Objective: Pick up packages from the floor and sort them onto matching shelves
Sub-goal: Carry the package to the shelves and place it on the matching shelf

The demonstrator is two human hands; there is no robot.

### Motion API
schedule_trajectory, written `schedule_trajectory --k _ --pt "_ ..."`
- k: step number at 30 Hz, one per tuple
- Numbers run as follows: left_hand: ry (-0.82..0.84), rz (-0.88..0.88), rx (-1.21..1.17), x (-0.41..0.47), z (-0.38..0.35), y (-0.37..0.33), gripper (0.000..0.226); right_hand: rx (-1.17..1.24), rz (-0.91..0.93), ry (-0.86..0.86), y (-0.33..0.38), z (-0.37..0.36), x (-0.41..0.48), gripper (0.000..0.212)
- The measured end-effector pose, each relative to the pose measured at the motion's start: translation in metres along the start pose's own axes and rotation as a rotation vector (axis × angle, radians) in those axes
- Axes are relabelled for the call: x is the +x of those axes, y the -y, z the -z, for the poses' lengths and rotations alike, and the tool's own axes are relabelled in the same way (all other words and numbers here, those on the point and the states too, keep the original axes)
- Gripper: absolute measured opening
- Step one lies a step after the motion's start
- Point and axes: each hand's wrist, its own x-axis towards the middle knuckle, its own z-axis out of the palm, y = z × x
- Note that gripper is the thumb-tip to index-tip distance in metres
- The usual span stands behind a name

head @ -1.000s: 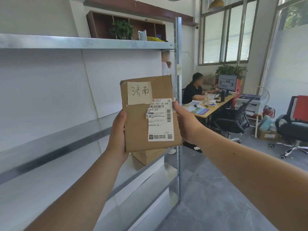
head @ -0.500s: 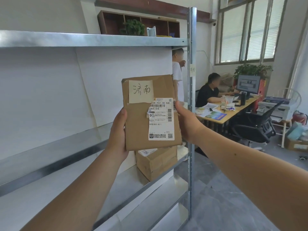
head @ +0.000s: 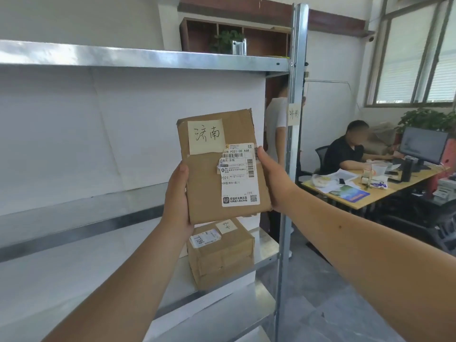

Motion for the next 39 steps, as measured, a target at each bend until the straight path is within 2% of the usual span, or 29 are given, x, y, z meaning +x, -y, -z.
schedule_trajectory --k 7,18,22,26,29,39 --pt "-0.087 -0.077 0.089 0.008 -0.041 0.020 0.055 0.065 -0.045 0.149 0.011 0.045 0.017 0.062" --pt "-0.175 -0.118 0.046 0.003 -0.090 0.040 0.052 0.058 -0.093 0.349 0.023 0.093 0.038 0.071" --pt "-0.179 -0.165 0.176 0.007 -0.094 0.039 0.052 0.103 -0.078 0.313 0.027 0.097 0.040 0.067" --pt "-0.203 -0.208 0.399 0.008 -0.090 0.043 0.051 0.160 -0.027 0.209 0.024 0.099 0.033 0.046" --pt "-0.193 -0.236 0.500 0.009 -0.094 0.048 0.046 0.190 0.017 0.141 0.021 0.104 0.032 0.041" --pt "-0.334 -0.148 0.369 0.022 -0.107 0.058 0.051 0.128 0.031 0.145 0.027 0.111 0.044 0.052"
